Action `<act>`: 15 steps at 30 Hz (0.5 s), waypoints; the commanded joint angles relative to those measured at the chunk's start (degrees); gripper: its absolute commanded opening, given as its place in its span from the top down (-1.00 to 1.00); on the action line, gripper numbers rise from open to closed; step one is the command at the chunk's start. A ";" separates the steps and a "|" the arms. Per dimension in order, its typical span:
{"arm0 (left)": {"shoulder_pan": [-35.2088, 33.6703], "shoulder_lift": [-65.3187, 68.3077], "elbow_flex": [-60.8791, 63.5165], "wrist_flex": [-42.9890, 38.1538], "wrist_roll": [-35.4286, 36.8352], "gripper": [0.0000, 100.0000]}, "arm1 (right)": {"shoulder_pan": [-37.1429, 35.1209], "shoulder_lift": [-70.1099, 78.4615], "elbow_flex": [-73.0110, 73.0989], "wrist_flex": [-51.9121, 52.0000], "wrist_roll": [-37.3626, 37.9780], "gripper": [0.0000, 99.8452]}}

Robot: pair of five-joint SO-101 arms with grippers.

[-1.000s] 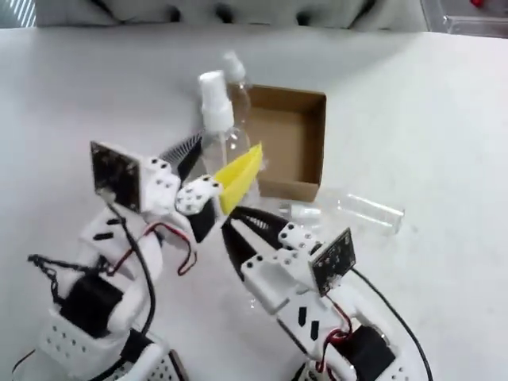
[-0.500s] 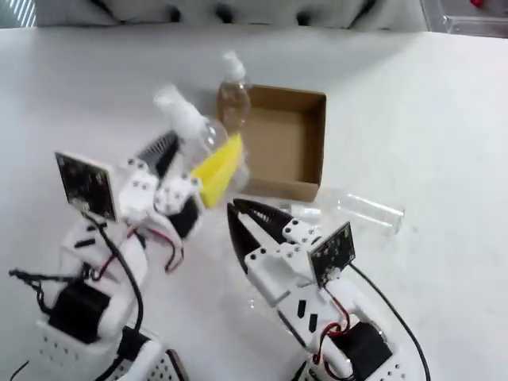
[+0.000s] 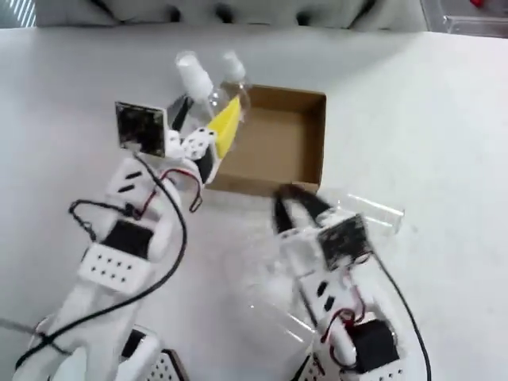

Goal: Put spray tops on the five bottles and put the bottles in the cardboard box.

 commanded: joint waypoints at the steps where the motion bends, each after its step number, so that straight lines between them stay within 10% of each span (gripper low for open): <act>1: -0.57 6.02 0.09 -10.73 -0.70 0.96 | 15.96 0.75 4.40 -1.71 0.97 0.97; 8: -0.66 19.82 -2.99 -20.13 -0.70 0.96 | 36.00 2.59 15.82 -10.59 0.44 0.97; 15: -1.36 30.11 -5.63 -27.52 -0.70 0.96 | 37.32 7.25 15.91 -9.98 0.44 0.97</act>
